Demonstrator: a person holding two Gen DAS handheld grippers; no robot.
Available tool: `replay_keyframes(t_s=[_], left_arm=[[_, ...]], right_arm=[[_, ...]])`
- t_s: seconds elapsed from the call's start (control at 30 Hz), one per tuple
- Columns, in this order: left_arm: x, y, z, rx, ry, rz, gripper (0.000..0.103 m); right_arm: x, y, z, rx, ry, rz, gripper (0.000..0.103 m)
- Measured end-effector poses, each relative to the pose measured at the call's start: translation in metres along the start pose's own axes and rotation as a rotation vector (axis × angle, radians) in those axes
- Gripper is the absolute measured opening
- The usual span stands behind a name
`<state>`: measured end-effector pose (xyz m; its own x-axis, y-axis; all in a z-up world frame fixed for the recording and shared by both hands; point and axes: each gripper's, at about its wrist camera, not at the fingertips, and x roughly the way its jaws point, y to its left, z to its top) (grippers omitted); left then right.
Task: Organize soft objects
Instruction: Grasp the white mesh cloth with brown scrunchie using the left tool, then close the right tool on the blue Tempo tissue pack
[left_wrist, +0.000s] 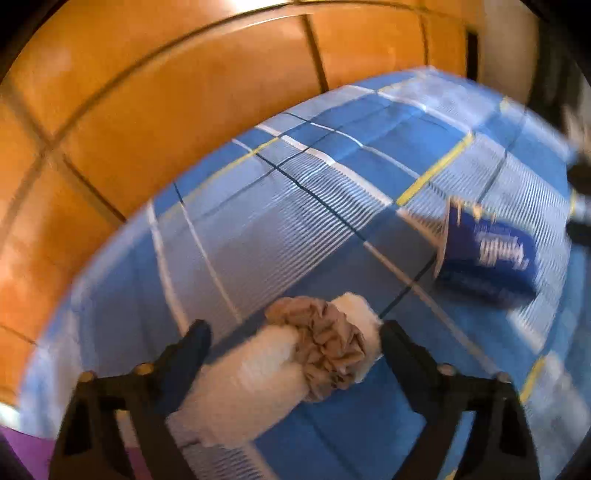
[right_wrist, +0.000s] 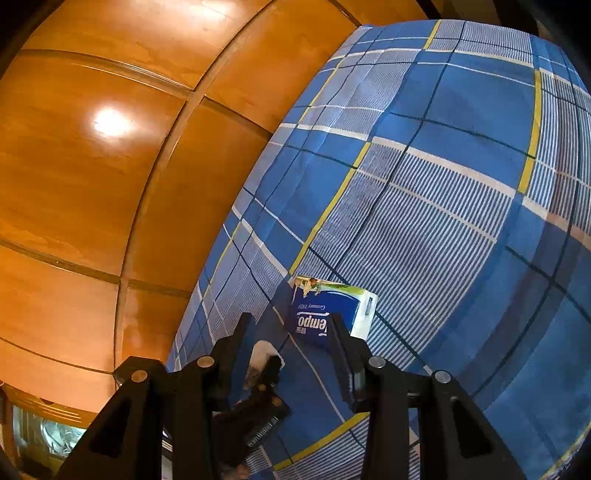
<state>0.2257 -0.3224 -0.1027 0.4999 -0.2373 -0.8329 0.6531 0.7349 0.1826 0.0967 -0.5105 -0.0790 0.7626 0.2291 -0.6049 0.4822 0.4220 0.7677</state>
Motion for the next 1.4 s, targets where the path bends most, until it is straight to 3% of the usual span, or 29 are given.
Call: replay_keyframes(t_s=[0.07, 0.17, 0.4, 0.57, 0.63, 0.7, 0.77, 0.97, 1.03, 1.13, 1.27, 1.4], left_arm=[[-0.001, 0.005, -0.001, -0.058, 0.012, -0.07, 0.059], [-0.01, 0.007, -0.015, -0.089, 0.008, -0.115, 0.053], [-0.048, 0.004, -0.076, -0.134, -0.002, -0.168, 0.053], [-0.071, 0.0, -0.118, -0.135, -0.016, -0.173, 0.053], [-0.079, 0.002, -0.131, -0.146, -0.019, -0.181, 0.053], [-0.087, 0.004, -0.145, -0.145, -0.028, -0.185, 0.053], [-0.091, 0.005, -0.154, -0.148, -0.04, -0.189, 0.053], [-0.095, 0.007, -0.163, -0.157, -0.068, -0.19, 0.054], [-0.095, 0.006, -0.166, -0.153, -0.082, -0.184, 0.054], [-0.094, 0.009, -0.166, -0.159, -0.089, -0.191, 0.054], [-0.094, 0.009, -0.169, -0.156, -0.11, -0.189, 0.054], [-0.094, 0.008, -0.172, -0.16, -0.128, -0.186, 0.055]], right_arm=[[0.0, 0.0, 0.0, 0.003, -0.002, 0.002, 0.04], [0.0, 0.0, 0.0, -0.004, -0.003, 0.002, 0.04], [0.006, 0.001, -0.002, -0.014, 0.02, -0.027, 0.04], [0.012, 0.011, -0.008, -0.088, 0.037, -0.102, 0.042], [0.014, 0.022, -0.009, -0.163, 0.034, -0.139, 0.047], [0.02, 0.04, -0.01, -0.3, 0.051, -0.179, 0.063], [0.033, 0.059, -0.01, -0.466, 0.082, -0.247, 0.07], [0.078, 0.073, -0.015, -0.775, 0.227, -0.445, 0.075], [0.092, 0.069, -0.021, -0.867, 0.246, -0.555, 0.076], [0.108, 0.06, -0.022, -0.914, 0.295, -0.617, 0.075], [0.106, 0.053, -0.018, -0.872, 0.294, -0.571, 0.066], [0.102, 0.057, -0.031, -0.892, 0.318, -0.58, 0.062]])
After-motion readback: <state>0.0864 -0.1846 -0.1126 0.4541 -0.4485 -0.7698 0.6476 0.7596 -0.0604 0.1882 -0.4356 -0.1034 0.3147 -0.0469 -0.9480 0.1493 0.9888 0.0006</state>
